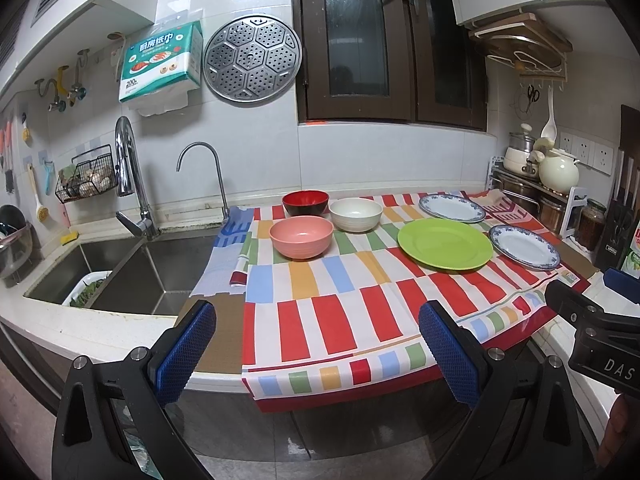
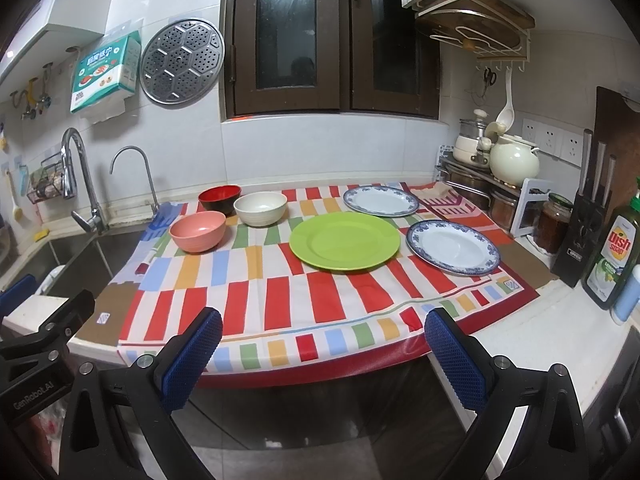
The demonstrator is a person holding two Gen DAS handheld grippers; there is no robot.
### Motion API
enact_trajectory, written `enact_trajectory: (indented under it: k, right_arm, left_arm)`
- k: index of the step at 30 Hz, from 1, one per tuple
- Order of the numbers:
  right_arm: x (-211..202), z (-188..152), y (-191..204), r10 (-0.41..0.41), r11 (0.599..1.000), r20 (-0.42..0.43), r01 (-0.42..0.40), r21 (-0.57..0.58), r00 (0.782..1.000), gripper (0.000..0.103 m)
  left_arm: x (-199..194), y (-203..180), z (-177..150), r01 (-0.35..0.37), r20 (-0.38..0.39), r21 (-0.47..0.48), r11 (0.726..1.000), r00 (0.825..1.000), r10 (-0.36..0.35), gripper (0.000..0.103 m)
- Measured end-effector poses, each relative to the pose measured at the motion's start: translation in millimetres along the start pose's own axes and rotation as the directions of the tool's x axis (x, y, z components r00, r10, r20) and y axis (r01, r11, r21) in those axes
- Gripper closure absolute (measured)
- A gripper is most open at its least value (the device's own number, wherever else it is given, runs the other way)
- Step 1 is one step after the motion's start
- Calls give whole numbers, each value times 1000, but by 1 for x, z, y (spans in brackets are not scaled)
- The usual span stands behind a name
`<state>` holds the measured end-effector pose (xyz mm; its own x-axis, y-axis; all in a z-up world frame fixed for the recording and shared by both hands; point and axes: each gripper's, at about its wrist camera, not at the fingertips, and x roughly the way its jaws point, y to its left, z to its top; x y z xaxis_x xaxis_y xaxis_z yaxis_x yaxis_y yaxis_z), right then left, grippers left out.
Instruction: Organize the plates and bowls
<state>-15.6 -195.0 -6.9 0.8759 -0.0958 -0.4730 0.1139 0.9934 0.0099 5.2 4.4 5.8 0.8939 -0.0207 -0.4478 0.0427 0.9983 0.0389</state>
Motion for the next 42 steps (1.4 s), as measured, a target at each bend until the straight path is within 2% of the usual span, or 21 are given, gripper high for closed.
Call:
enact_trajectory:
  k: [9,19,29,42]
  right_arm:
    - [2,-4,-5,-1,1000,-12,1,17,1000,1]
    - [28,4,-9,5,1000,-8,-5,19,1000,1]
    - [95,42,-33,21,1000,11,-21,-2,1000,1]
    - [194,88,-77,28,999,-19,-28,-31,999,1]
  left_arm:
    - [6,-1,-5,4,-32,18,1000,999,-3,0]
    - [29,-14,8,3,-12,30,1000,1000,-3,0]
    - [92,-48,43,-22,-5,60,998,1000,22,0]
    - [187,-102,81,-35,-88,59,998,995,40,0]
